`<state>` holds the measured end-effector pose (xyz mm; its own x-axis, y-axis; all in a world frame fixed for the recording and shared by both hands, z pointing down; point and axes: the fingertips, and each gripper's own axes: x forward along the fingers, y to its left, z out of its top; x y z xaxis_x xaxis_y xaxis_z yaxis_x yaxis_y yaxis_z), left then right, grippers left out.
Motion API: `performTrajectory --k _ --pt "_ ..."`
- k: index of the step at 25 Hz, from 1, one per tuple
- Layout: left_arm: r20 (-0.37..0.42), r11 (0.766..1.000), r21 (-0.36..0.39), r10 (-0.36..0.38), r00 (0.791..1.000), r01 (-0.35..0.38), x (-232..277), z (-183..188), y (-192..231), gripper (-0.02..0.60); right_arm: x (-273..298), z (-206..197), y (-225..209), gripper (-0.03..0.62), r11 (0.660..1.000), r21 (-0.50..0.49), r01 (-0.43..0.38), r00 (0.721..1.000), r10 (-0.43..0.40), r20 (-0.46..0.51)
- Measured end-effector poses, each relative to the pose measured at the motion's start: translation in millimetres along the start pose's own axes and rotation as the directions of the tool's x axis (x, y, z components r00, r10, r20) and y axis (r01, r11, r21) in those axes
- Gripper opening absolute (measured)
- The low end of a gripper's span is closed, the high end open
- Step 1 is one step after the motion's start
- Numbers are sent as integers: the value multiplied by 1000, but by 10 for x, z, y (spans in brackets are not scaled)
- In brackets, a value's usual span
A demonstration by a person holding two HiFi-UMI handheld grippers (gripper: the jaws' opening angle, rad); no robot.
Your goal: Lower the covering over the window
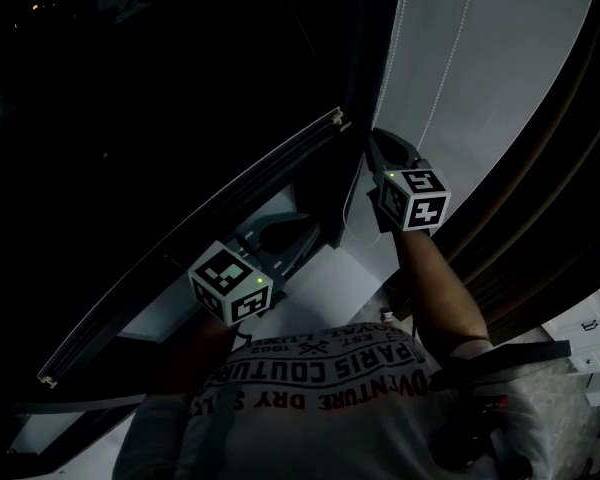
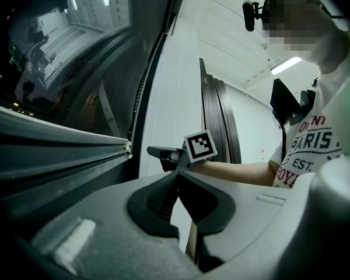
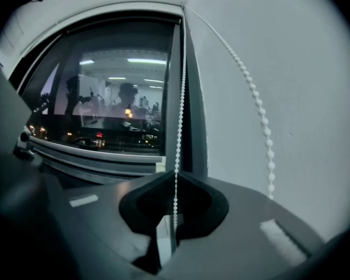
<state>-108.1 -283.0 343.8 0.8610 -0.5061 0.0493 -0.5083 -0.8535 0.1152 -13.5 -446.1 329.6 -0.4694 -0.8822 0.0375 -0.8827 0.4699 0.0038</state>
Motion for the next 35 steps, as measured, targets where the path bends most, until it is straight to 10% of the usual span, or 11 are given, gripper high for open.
performTrajectory --k 11,22,35 --pt "44 999 -25 -40 998 41 208 347 -288 3 -922 -3 581 9 938 49 -344 939 345 -14" --pt "23 989 41 -145 989 144 732 928 -575 104 -1465 -120 735 9 896 90 -435 898 439 -27" --pt "10 980 95 -175 984 174 968 1358 -632 16 -1518 -143 894 9 881 75 -467 882 470 -32"
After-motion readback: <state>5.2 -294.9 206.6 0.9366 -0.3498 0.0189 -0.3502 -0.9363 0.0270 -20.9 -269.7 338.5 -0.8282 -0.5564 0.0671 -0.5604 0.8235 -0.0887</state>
